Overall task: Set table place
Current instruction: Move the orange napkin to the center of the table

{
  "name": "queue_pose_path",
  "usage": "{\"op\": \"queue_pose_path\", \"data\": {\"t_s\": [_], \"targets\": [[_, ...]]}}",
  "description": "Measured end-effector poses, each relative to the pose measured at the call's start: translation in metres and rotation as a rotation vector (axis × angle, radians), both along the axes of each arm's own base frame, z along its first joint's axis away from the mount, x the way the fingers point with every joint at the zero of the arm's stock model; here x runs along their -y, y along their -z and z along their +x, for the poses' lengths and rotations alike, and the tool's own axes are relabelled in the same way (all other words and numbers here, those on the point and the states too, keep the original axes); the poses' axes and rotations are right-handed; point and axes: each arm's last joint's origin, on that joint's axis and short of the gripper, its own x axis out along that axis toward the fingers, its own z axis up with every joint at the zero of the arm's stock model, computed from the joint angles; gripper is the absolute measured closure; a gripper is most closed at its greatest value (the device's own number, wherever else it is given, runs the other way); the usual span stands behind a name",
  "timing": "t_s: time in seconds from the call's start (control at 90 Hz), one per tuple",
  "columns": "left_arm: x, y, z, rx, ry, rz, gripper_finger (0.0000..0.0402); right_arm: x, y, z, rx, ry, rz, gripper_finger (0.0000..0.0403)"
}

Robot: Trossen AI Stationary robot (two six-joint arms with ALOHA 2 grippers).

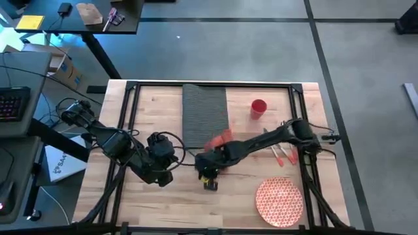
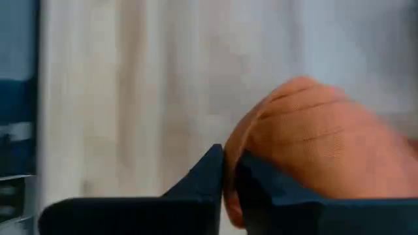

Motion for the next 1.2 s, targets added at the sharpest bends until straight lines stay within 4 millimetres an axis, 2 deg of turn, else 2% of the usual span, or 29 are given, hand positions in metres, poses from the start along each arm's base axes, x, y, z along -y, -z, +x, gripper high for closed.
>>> {"op": "queue_pose_path", "data": {"t_s": [0.111, 0.244, 0.344, 0.456, 0.633, 0.844, 0.956, 1.056, 1.2], "targets": [[0.0, 0.0, 0.0, 0.0, -0.014, -0.022, 0.0402, 0.005, -0.005, 0.001, 0.002, -0.019, 0.078, 0.0276], [0.0, 0.0, 0.0, 0.002, -0.022, -0.032, 0.0402, 0.01, -0.039, -0.009, 0.048, -0.064, 0.128, 0.0212], [0.0, 0.0, 0.0, 0.007, -0.035, -0.029, 0.0402, 0.012, -0.066, -0.024, 0.057, -0.08, 0.108, 0.0185], [-0.001, 0.009, 0.001, 0.011, -0.117, -0.059, 0.0402, 0.012, -0.086, -0.047, 0.0, -0.051, 0.01, 0.0178], [-0.011, 0.051, 0.01, -0.116, -0.264, -0.235, 0.0382, 0.002, -0.114, -0.088, -0.091, 0.035, -0.136, 0.0192], [-0.033, 0.112, 0.033, -0.144, -0.312, -0.456, 0.033, -0.018, -0.14, -0.124, 0.012, 0.164, -0.205, 0.0211], [-0.044, 0.143, 0.039, -0.096, -0.348, -0.564, 0.0316, -0.024, -0.143, -0.134, 0.036, 0.209, -0.235, 0.0217], [-0.052, 0.171, 0.035, -0.124, -0.412, -0.642, 0.0316, -0.029, -0.145, -0.138, 0.046, 0.224, -0.233, 0.022], [-0.054, 0.196, 0.034, -0.128, -0.435, -0.706, 0.0323, -0.032, -0.144, -0.139, 0.05, 0.235, -0.237, 0.0222]]}}
